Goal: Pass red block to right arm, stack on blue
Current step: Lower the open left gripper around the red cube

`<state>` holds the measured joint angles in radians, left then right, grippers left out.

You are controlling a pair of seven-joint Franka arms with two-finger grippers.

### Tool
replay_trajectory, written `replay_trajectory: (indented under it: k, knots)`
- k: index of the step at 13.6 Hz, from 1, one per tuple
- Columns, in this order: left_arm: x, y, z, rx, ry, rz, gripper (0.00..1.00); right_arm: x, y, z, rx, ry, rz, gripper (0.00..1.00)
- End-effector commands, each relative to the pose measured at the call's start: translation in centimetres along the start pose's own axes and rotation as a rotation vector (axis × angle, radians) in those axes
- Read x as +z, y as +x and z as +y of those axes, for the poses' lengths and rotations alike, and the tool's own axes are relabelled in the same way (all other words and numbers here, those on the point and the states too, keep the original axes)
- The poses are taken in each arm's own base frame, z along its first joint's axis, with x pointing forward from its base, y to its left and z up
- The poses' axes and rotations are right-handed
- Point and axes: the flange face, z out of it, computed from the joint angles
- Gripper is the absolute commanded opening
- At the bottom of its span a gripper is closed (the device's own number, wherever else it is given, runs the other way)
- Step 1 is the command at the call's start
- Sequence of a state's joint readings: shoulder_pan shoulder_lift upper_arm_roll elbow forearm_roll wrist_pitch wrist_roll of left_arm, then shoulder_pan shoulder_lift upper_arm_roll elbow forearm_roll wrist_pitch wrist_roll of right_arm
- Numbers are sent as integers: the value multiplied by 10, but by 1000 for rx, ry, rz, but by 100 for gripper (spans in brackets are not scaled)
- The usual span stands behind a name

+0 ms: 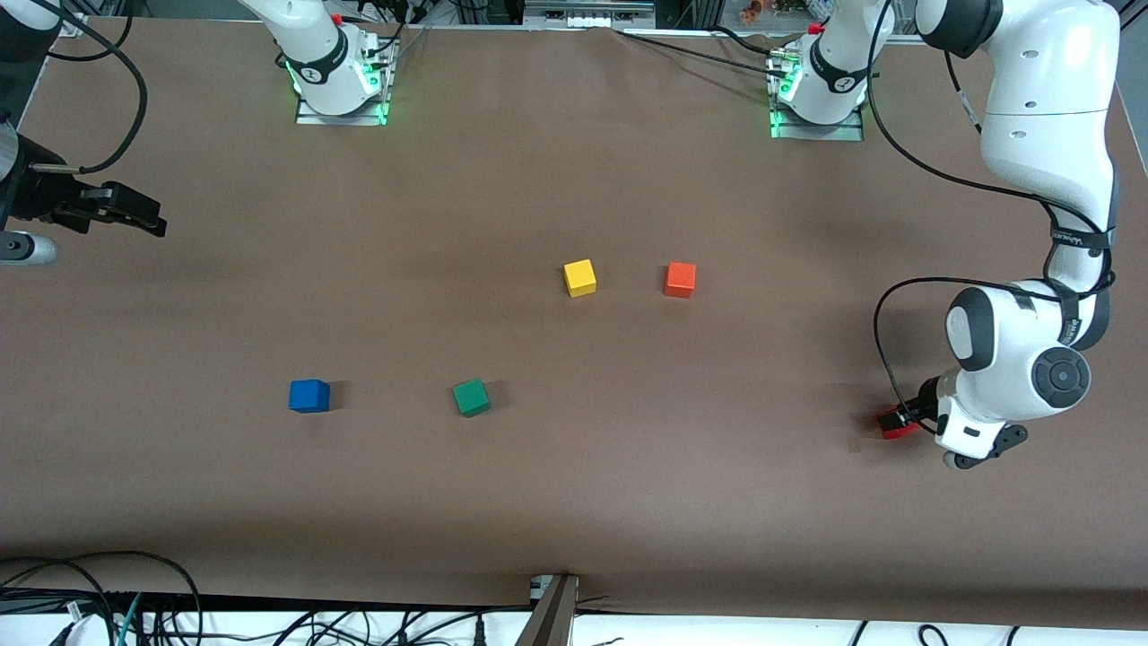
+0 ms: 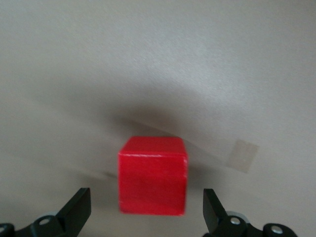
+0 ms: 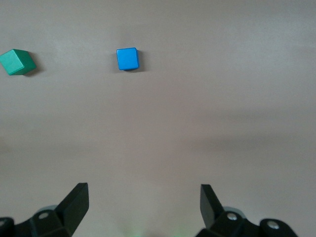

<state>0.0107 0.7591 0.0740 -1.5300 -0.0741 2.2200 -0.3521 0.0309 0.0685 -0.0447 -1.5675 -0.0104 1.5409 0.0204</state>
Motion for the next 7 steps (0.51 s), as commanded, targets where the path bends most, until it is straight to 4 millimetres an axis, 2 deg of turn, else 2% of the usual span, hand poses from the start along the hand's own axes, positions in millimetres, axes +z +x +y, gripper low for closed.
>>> replay_trajectory:
  k: [1,5,7]
  knots:
    - [-2,-6,11,-14,12,31,100,-4,-1,1,4,8,6,100]
    - [4,-3,9,-10,10,43,100,-4,-1,1,4,8,4,100]
    - [6,0,1,-12,11,44,100,-4,-1,1,4,8,6,100]
